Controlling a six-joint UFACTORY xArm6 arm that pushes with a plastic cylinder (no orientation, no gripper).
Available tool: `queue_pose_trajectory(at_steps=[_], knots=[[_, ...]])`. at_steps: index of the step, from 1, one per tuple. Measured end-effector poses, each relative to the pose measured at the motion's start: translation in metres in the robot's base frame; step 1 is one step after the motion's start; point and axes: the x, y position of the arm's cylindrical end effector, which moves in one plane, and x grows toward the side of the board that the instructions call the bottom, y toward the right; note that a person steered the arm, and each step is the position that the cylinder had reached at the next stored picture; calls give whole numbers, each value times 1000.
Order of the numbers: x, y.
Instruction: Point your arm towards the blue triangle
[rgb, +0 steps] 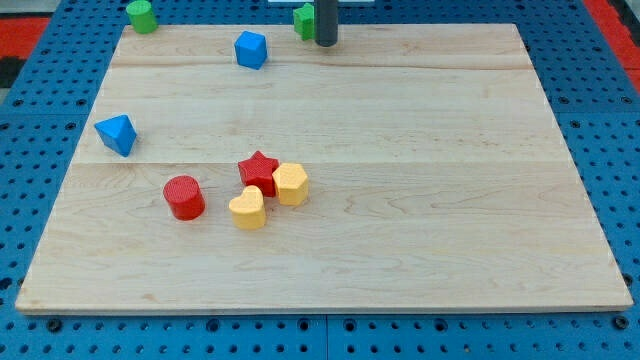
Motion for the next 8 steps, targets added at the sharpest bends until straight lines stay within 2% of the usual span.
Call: queue_pose_trajectory(at_steps=[7,8], knots=[[5,6],[18,4]])
